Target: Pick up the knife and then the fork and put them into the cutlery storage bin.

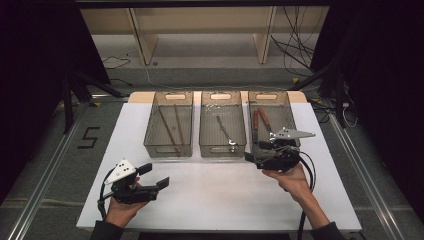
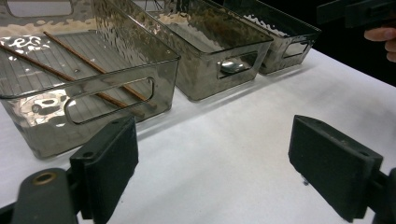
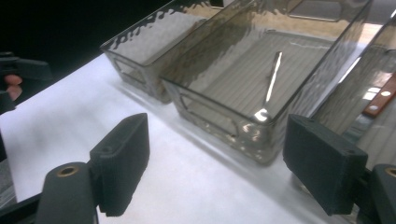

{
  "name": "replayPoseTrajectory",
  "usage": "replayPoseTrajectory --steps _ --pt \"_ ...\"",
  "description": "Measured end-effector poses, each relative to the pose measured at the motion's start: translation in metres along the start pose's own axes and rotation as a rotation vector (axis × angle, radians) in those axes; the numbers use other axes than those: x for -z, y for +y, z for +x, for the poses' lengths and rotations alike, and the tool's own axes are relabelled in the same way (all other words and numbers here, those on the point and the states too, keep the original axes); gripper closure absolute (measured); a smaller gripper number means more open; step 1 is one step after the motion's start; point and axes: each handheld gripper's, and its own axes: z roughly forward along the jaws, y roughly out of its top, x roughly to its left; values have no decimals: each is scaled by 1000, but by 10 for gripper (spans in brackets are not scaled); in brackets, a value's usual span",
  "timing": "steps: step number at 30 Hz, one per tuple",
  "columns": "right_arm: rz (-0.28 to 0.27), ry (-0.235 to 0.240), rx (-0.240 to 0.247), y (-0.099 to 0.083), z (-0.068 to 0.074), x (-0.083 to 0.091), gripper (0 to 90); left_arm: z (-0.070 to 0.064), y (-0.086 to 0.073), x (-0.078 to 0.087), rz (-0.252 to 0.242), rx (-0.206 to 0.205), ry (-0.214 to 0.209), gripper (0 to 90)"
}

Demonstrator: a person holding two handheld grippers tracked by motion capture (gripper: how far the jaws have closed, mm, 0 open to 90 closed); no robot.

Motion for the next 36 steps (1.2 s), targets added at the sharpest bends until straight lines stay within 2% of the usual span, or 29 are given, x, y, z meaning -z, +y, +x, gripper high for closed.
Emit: replayPoseTrajectory --steps 11,20,27,30,36 --pt "-61 17 11 -21 12 7 212 -1 -1 -1 7 -5 1 156" --pt "-88 25 16 -35 18 12 206 -1 -1 -1 8 -4 -1 155" --pt "-106 28 18 -46 20 20 198 -1 -1 -1 7 -2 -3 155" --pt "-101 20 7 -52 21 22 189 -1 -1 -1 8 -4 -4 155" --pt "-99 11 16 -61 23 25 186 -1 -1 -1 7 -1 -8 156"
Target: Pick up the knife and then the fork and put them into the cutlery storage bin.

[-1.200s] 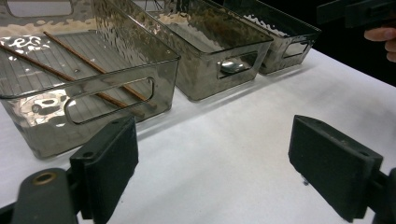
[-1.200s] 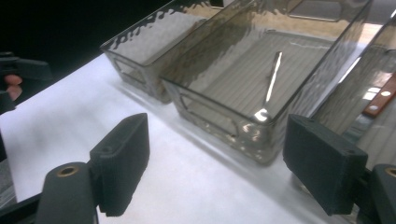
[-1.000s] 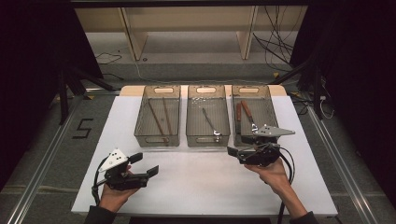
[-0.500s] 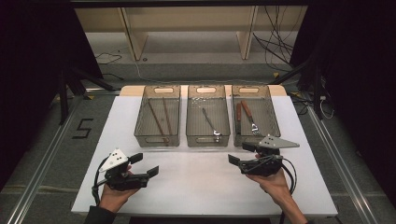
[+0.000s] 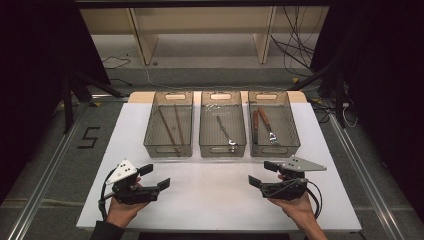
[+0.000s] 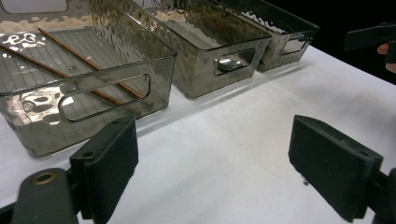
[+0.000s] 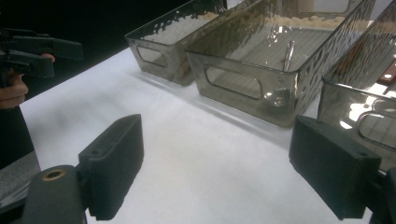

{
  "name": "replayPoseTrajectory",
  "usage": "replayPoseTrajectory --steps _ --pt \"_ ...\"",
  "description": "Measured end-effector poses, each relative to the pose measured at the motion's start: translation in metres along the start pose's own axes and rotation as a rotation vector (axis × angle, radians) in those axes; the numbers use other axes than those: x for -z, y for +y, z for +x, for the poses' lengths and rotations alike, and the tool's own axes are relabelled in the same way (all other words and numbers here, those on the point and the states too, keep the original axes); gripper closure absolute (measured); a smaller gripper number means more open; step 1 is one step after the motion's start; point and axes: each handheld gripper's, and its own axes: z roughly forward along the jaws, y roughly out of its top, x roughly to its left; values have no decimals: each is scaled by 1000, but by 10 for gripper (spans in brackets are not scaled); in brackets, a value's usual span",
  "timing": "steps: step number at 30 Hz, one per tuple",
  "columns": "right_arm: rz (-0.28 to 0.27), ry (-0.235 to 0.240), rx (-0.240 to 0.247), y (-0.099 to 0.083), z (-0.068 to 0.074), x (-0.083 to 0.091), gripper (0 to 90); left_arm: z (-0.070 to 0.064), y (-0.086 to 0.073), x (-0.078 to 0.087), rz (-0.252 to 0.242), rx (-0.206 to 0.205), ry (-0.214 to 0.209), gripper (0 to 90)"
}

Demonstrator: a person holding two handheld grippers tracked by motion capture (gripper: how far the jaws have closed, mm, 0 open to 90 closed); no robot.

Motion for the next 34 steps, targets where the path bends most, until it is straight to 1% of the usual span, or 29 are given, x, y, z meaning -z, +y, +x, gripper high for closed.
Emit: replayPoseTrajectory --steps 2,11,15,22,34 --pt "-2 -4 7 -2 1 1 186 0 0 0 -1 2 -1 155" --pt "20 -7 38 -9 8 1 179 -1 0 0 -1 -1 -4 156" --pt "21 -9 32 -11 8 1 173 -1 0 -1 -2 1 -7 155" --pt "3 -14 29 -11 7 3 173 -1 -1 -1 4 -3 -6 156" --pt "-1 -21 31 -10 7 3 172 -1 -1 -2 6 -4 -6 155"
